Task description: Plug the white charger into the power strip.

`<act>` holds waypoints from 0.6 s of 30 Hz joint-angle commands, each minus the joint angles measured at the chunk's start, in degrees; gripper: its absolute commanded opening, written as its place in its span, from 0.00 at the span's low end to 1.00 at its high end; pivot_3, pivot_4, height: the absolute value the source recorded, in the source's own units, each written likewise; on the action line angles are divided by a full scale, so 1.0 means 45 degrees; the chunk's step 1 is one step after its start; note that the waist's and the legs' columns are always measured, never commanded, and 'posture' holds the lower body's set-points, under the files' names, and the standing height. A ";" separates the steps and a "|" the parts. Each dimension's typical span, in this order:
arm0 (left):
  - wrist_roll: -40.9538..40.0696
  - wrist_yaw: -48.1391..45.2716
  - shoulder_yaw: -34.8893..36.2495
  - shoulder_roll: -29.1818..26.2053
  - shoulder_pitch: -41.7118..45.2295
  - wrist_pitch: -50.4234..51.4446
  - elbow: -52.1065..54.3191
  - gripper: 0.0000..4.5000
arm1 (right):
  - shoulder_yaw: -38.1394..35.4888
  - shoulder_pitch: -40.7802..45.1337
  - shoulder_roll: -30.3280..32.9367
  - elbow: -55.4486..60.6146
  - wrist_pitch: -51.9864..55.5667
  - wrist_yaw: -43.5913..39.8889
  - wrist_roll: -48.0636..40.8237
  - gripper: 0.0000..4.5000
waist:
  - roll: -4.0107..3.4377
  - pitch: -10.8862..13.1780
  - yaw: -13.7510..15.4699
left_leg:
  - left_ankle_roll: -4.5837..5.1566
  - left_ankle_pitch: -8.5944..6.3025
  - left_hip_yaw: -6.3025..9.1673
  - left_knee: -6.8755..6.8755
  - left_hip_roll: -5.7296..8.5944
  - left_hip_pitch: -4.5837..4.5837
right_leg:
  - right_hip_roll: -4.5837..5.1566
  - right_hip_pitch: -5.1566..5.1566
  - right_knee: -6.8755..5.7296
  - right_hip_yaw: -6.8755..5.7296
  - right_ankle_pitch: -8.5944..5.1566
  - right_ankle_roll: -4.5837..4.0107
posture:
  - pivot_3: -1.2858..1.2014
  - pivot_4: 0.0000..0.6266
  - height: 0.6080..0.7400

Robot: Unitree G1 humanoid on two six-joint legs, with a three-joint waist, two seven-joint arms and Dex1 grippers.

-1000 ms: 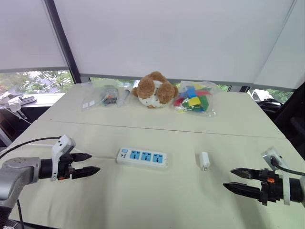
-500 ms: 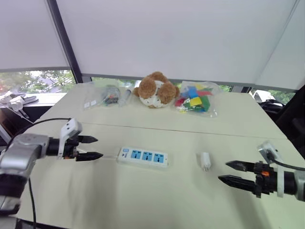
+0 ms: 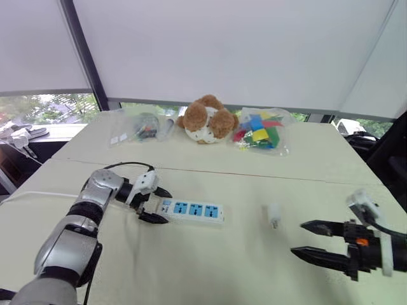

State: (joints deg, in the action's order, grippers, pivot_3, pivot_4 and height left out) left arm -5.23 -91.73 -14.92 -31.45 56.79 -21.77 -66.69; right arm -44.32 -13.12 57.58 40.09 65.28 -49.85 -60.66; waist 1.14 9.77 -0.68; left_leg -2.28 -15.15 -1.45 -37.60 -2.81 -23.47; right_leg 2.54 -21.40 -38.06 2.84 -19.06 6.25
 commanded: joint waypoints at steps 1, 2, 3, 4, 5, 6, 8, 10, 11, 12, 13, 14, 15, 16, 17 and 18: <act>0.0525 0.0488 0.0321 0.0282 0.0132 -0.0703 -0.0615 0.99 | -0.1235 -0.0329 0.0281 0.0486 0.0357 0.0180 -0.0819 1.00 | 0.0004 -0.0001 -0.0004 | 0.0000 0.0000 0.0004 -0.0017 0.0000 -0.0002 | 0.0000 0.0004 -0.0005 -0.0001 0.0001 0.0001 | 0.52 0.24 0.99; 0.0637 0.0625 0.0377 0.0346 0.0142 -0.0792 -0.0732 0.99 | -0.1396 -0.0451 0.0276 0.0519 0.0408 0.0191 -0.0943 1.00 | 0.0004 -0.0001 -0.0001 | 0.0000 0.0000 0.0005 -0.0024 -0.0001 -0.0002 | -0.0002 0.0007 -0.0008 -0.0001 0.0001 0.0001 | 0.52 0.24 0.99; 0.0682 0.0735 0.0469 0.0393 0.0158 -0.0789 -0.0816 0.99 | -0.1504 -0.0559 0.0274 0.0549 0.0451 0.0217 -0.1043 1.00 | 0.0005 -0.0001 0.0005 | 0.0000 -0.0001 0.0006 -0.0025 -0.0001 -0.0003 | -0.0001 0.0008 -0.0008 0.0000 0.0001 0.0002 | 0.52 0.24 0.99; 0.0727 0.0797 0.0550 0.0426 0.0174 -0.0787 -0.0878 0.99 | -0.1581 -0.0647 0.0283 0.0568 0.0469 0.0254 -0.1131 1.00 | 0.0007 -0.0002 0.0000 | 0.0001 -0.0001 0.0007 -0.0025 -0.0001 -0.0003 | -0.0002 0.0009 -0.0008 0.0000 0.0001 0.0002 | 0.52 0.24 0.99; 0.0744 0.0822 0.0633 0.0450 0.0178 -0.0756 -0.0897 0.99 | -0.1700 -0.0798 0.0288 0.0582 0.0468 0.0212 -0.1126 1.00 | 0.0007 -0.0002 0.0008 | 0.0000 -0.0001 0.0009 -0.0026 -0.0001 -0.0004 | -0.0002 0.0008 -0.0008 -0.0001 0.0002 0.0002 | 0.52 0.24 0.99; 0.0753 0.0862 0.0748 0.0416 0.0176 -0.0712 -0.0927 0.99 | -0.1750 -0.0898 0.0300 0.0555 0.0451 0.0228 -0.1091 1.00 | 0.0007 -0.0002 0.0016 | 0.0001 -0.0001 0.0009 -0.0026 0.0000 -0.0006 | -0.0002 0.0007 -0.0008 -0.0001 0.0002 0.0003 | 0.52 0.24 0.99; 0.0793 0.0836 0.0936 0.0365 0.0150 -0.0653 -0.0948 0.99 | -0.1851 -0.1060 0.0318 0.0497 0.0394 0.0220 -0.1048 1.00 | 0.0007 -0.0002 0.0019 | 0.0001 -0.0001 0.0012 -0.0027 0.0000 -0.0009 | -0.0003 0.0005 -0.0009 -0.0002 0.0002 0.0004 | 0.52 0.24 0.99; 0.0840 0.0727 0.1074 0.0313 0.0024 -0.0631 -0.0942 0.99 | -0.1767 -0.1026 0.0263 0.0333 0.0321 0.0316 -0.1135 1.00 | 0.0007 -0.0002 0.0013 | 0.0001 -0.0001 0.0012 -0.0027 0.0000 -0.0011 | -0.0003 0.0005 -0.0009 -0.0002 0.0002 0.0004 | 0.52 0.24 0.99; 0.0859 0.0724 0.1117 0.0306 -0.0042 -0.0655 -0.0929 0.99 | -0.1696 -0.0975 0.0217 0.0243 0.0289 0.0375 -0.1186 1.00 | 0.0007 -0.0002 0.0012 | 0.0001 -0.0001 0.0012 -0.0028 0.0000 -0.0010 | -0.0003 0.0006 -0.0010 -0.0002 0.0002 0.0004 | 0.52 0.24 0.99; 0.0886 0.0724 0.1144 0.0323 -0.0101 -0.0725 -0.0901 0.99 | -0.1581 -0.0941 0.0212 0.0164 0.0223 0.0399 -0.1107 1.00 | 0.0007 -0.0002 0.0010 | 0.0001 -0.0001 0.0012 -0.0028 0.0000 -0.0011 | -0.0003 0.0006 -0.0009 -0.0002 0.0002 0.0004 | 0.52 0.24 0.99; 0.0974 0.0850 0.1131 0.0346 -0.0163 -0.0954 -0.0863 0.94 | -0.1443 -0.0873 0.0255 0.0098 0.0161 0.0429 -0.1019 1.00 | 0.0007 -0.0002 0.0011 | 0.0001 -0.0001 0.0012 -0.0028 0.0000 -0.0010 | -0.0003 0.0006 -0.0010 -0.0002 0.0002 0.0004 | 0.52 0.24 0.99; 0.1011 0.0813 0.1141 0.0374 -0.0194 -0.1059 -0.0840 0.86 | -0.1366 -0.0824 0.0291 0.0057 0.0115 0.0456 -0.0988 1.00 | 0.0007 -0.0002 0.0012 | 0.0000 -0.0001 0.0013 -0.0028 0.0000 -0.0010 | -0.0003 0.0006 -0.0009 -0.0002 0.0002 0.0004 | 0.52 0.24 0.99; 0.1033 0.0828 0.1176 0.0411 -0.0200 -0.1041 -0.0833 0.81 | -0.1290 -0.0717 0.0308 -0.0026 0.0075 0.0562 -0.0971 1.00 | 0.0007 -0.0002 0.0016 | 0.0000 -0.0001 0.0013 -0.0028 0.0000 -0.0010 | -0.0003 0.0006 -0.0009 -0.0002 0.0002 0.0004 | 0.52 0.24 0.99; 0.1118 0.0893 0.1177 0.0435 -0.0200 -0.1163 -0.0819 0.70 | -0.1207 -0.0525 0.0320 -0.0167 0.0129 0.0871 -0.0998 1.00 | 0.0007 -0.0003 0.0017 | 0.0001 -0.0001 0.0012 -0.0028 0.0000 -0.0010 | -0.0003 0.0007 -0.0009 -0.0002 0.0002 0.0004 | 0.52 0.24 0.99; 0.1185 0.0920 0.1190 0.0459 -0.0185 -0.1196 -0.0823 0.68 | -0.1118 -0.0330 0.0320 -0.0292 0.0181 0.1207 -0.1003 1.00 | 0.0007 -0.0003 0.0016 | 0.0001 -0.0001 0.0013 -0.0031 0.0000 -0.0010 | -0.0002 0.0007 -0.0010 -0.0002 0.0002 0.0004 | 0.52 0.24 0.99; 0.1276 0.1014 0.1178 0.0497 -0.0170 -0.1181 -0.0806 0.68 | -0.1027 -0.0091 0.0361 -0.0456 0.0404 0.1739 -0.1020 1.00 | 0.0007 -0.0003 0.0013 | 0.0000 -0.0001 0.0013 -0.0035 0.0000 -0.0010 | -0.0002 0.0009 -0.0011 -0.0002 0.0002 0.0004 | 0.52 0.24 0.99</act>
State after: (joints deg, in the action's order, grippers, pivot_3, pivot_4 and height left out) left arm -0.44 -87.67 -10.15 -29.23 55.98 -26.03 -71.35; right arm -48.52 -14.49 57.92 38.81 66.85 -44.57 -64.78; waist 1.17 9.76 -0.62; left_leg -2.27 -15.15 -1.39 -37.78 -2.81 -23.51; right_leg 2.53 -21.35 -38.12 2.83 -19.06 6.27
